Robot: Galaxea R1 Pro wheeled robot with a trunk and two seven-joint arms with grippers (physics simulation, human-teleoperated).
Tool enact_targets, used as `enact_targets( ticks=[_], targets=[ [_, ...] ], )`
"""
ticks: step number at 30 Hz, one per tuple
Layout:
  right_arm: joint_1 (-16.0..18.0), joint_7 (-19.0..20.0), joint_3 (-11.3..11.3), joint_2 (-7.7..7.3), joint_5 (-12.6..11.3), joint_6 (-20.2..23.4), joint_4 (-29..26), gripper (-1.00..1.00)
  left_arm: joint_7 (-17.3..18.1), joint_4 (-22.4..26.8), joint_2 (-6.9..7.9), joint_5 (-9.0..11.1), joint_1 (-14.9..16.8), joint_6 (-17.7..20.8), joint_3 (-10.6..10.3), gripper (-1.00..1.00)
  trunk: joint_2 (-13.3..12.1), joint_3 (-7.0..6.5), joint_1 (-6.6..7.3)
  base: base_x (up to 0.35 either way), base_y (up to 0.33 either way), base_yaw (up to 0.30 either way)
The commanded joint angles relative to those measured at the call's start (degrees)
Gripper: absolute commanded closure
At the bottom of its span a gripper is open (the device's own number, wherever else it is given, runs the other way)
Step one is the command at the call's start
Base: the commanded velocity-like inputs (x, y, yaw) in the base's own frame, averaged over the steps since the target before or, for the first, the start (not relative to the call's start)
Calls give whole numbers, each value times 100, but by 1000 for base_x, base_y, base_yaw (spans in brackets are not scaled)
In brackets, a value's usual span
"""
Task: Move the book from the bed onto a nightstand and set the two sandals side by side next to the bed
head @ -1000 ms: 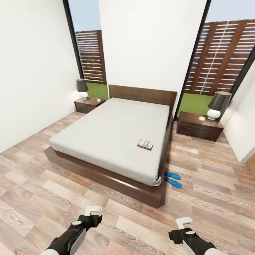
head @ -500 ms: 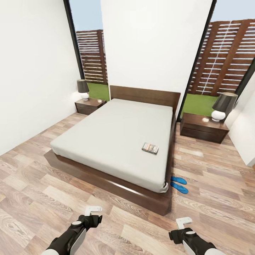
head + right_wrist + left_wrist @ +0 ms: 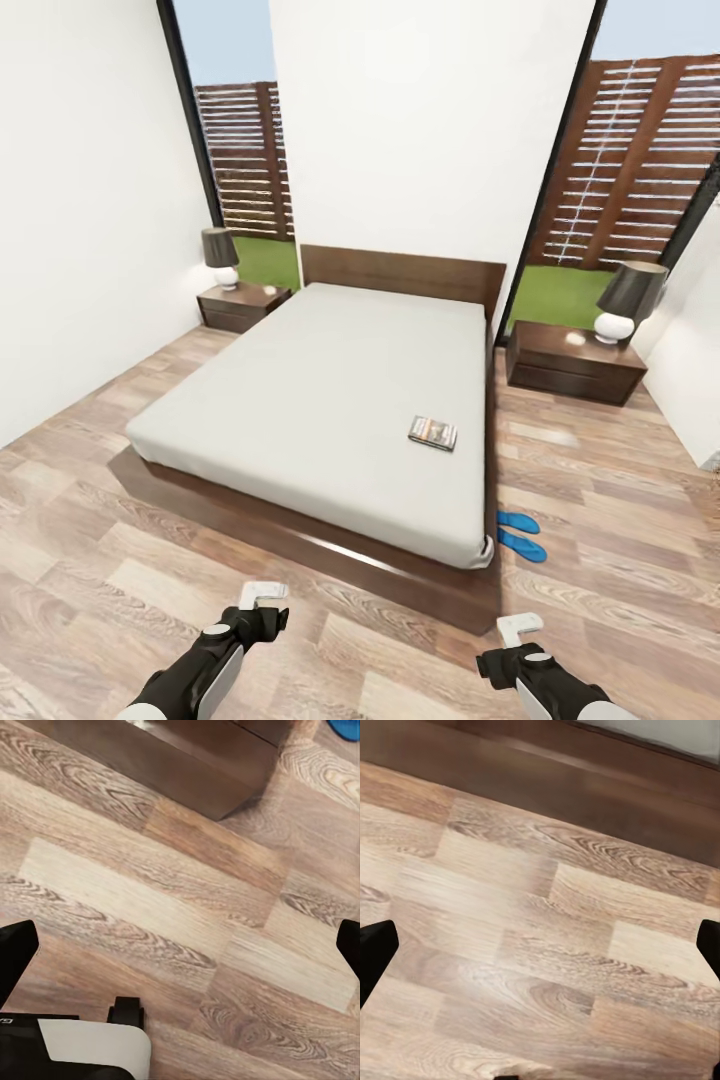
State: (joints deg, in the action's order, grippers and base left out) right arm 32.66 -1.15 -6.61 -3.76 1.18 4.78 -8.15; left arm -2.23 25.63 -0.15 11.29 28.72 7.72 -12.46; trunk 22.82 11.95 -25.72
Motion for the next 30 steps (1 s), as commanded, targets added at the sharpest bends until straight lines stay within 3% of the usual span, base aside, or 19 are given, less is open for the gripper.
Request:
enact_targets(
  ticks=[1,12,30],
  targets=[
    [3,-13,-42,-2,13,40,-11,-100,-23,12,6,59,2,28,-37,-100,10,10,-6,295,237,-260],
    [4,-12,-42,0,14,40,-9,-100,-23,12,3,58,2,28,-37,-100,10,10,-6,234,208,-284],
    [3,-12,-42,5,14,40,-11,-100,-23,12,2,61,2,28,-37,-100,10,10,-6,25,26,-257]
  ],
)
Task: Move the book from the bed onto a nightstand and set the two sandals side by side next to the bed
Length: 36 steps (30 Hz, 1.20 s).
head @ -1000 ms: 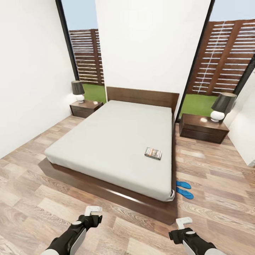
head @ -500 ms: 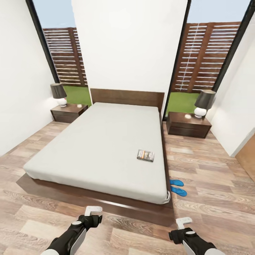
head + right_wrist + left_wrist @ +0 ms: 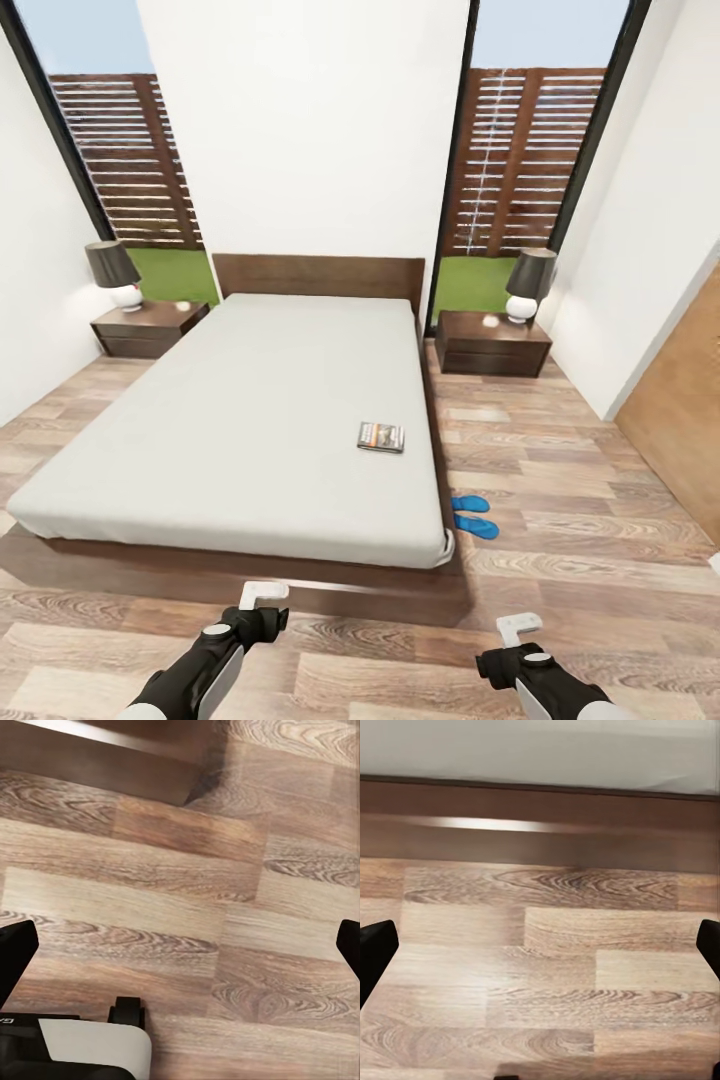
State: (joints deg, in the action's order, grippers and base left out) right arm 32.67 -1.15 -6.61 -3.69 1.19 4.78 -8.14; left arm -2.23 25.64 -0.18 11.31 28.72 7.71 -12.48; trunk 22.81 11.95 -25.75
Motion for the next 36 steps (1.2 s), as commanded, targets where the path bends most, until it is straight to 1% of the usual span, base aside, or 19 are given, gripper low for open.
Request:
enact_targets(
  ticks=[1,12,17,28,36],
  targets=[
    [2,-13,-42,-2,13,41,-12,-100,-23,11,4,58,2,28,-35,-100,11,11,-3,2,2,-80],
    [2,-14,-42,-1,13,41,-12,-100,-23,12,4,63,2,28,-35,-100,11,11,-3,6,3,-31],
    [2,-15,-42,-1,13,41,-12,-100,-23,12,2,60,2,28,-35,-100,11,11,-3,102,83,-5],
    [2,-13,-42,0,13,41,-7,-100,-23,11,1,57,2,28,-35,-100,11,11,-3,249,159,-1],
    [2,-14,-42,0,13,41,-4,-100,-27,11,1,56,2,28,-35,-100,11,11,-3,312,58,0]
  ],
)
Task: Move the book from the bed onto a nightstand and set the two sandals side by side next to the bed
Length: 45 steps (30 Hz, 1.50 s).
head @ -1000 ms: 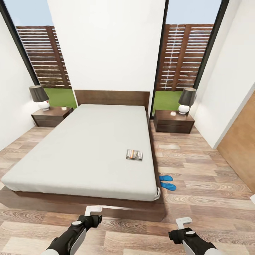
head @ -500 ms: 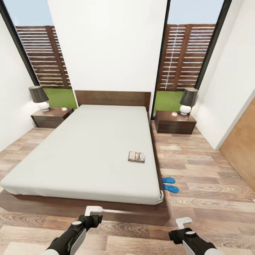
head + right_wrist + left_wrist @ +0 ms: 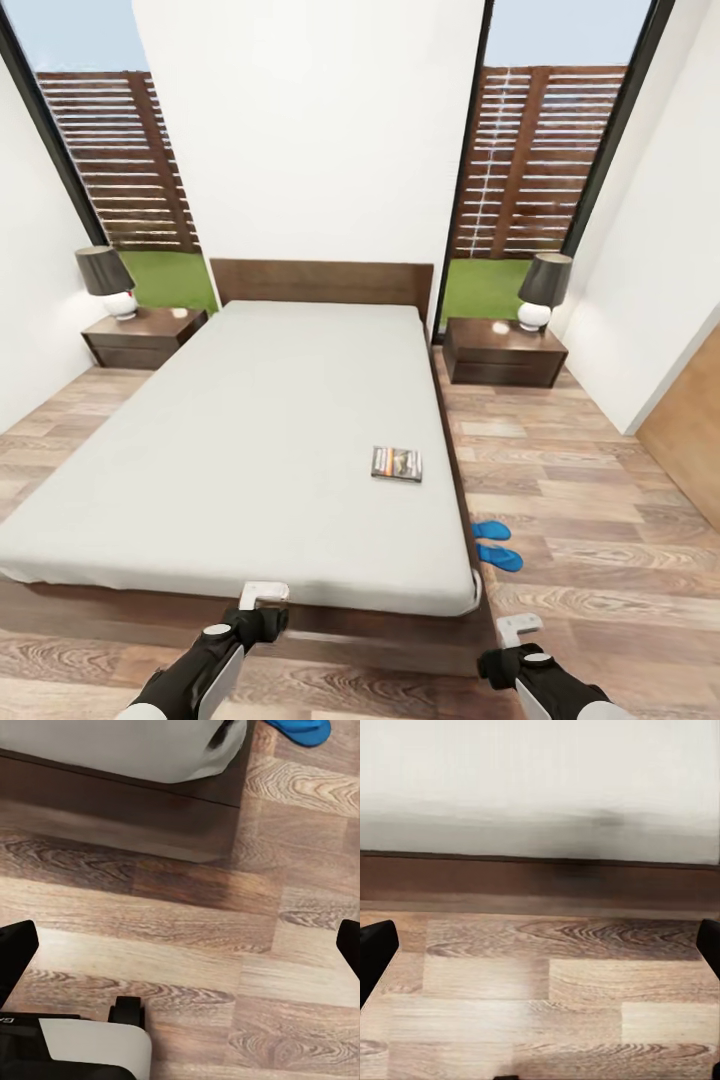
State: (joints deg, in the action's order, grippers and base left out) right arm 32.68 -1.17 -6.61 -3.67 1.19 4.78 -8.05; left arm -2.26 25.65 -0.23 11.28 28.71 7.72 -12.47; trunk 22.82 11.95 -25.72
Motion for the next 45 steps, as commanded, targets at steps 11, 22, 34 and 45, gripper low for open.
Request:
enact_targets(
  ticks=[11,22,34,45],
  targets=[
    [2,-13,-45,-3,13,41,-12,-100,-28,10,5,59,3,24,-36,-100,10,10,-6,309,6,0],
    [2,-15,-37,-14,13,34,-27,-100,-24,10,2,59,3,23,-36,-100,10,10,-6,289,-82,0],
    [2,-15,-7,-42,-13,-195,-42,-100,-28,10,-3,59,3,19,-36,-100,10,10,-6,71,-29,0],
    [2,-24,-3,-37,-38,-604,-27,-100,-21,10,-4,69,3,33,-31,-100,10,10,-6,5,-2,0]
  ],
)
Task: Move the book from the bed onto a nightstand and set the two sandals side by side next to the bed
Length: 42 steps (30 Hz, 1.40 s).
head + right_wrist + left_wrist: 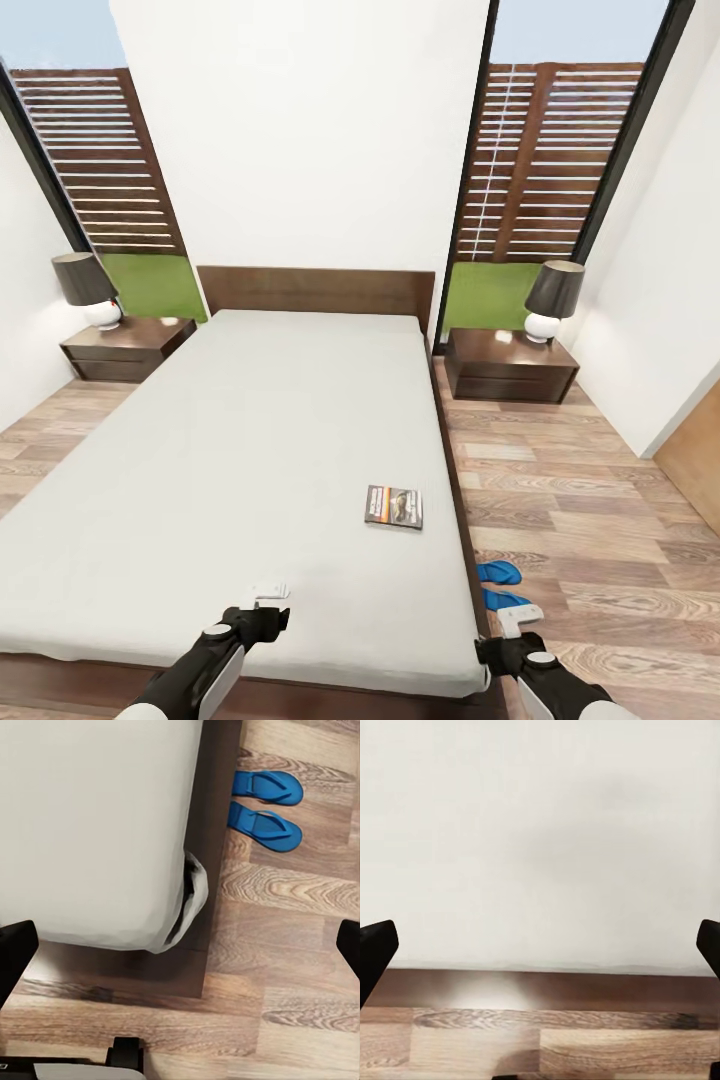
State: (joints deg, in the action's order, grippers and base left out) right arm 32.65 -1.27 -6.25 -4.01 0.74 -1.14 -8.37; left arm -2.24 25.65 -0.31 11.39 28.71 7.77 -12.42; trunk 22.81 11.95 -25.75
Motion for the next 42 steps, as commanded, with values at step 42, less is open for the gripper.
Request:
enact_targets(
  ticks=[42],
  targets=[
    [-3,-15,-38,5,1,-53,9,-100,-31,10,-4,57,3,67,-32,-100,11,11,-3,0,0,-6]
  ],
)
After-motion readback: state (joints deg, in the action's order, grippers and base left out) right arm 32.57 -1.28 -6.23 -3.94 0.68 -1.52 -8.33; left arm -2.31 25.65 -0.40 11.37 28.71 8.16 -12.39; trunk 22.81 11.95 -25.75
